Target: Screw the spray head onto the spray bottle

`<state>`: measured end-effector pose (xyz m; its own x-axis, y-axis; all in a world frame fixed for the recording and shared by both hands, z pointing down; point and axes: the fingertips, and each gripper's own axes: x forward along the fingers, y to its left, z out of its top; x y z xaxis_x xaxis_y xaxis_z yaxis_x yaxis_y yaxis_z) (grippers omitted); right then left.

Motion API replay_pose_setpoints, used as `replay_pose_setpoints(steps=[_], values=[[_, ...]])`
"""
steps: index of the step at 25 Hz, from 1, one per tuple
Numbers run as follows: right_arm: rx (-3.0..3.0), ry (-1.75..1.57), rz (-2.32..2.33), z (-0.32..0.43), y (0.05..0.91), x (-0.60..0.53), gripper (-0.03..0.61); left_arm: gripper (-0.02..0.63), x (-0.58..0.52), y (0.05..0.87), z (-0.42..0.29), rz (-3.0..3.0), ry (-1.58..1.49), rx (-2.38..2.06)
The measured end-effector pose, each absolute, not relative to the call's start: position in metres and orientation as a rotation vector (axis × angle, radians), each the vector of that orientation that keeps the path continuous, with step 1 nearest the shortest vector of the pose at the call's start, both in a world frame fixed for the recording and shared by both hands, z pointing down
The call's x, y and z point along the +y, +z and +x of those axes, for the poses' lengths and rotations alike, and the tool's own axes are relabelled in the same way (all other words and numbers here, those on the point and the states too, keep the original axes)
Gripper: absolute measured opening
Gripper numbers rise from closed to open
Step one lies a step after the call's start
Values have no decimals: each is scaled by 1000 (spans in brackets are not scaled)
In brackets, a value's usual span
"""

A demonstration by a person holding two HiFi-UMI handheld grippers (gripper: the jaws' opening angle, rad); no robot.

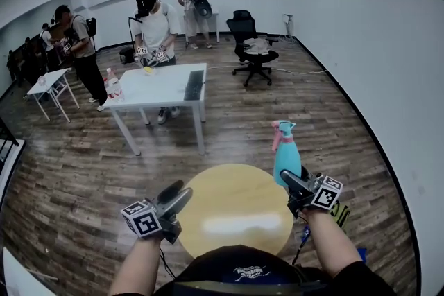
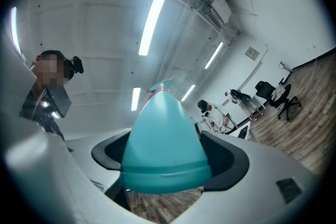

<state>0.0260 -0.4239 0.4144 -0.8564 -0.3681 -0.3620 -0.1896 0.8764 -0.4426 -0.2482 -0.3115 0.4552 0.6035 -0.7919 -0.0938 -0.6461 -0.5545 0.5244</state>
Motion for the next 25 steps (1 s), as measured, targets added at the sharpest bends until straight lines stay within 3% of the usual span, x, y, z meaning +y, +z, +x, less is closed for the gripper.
replay_pose_setpoints(steps=[3,4,6,9,25], values=[[2600,-555,-403,27,414,-426,431,287,-313,455,-245,2396,-444,-1146],[2599,-556,-402,28,415,-426,431,258,-312,454,-245,2399,-447,-1151],[2598,-558,-401,28,415,-425,431,119,-311,449,-247,2388,-470,-1172],[2596,-556,-398,27,414,-427,431,2,-314,445,-252,2365,-490,-1205],[2590,-577,-374,26,419,-421,431,2,-309,452,-243,2378,-445,-1186]])
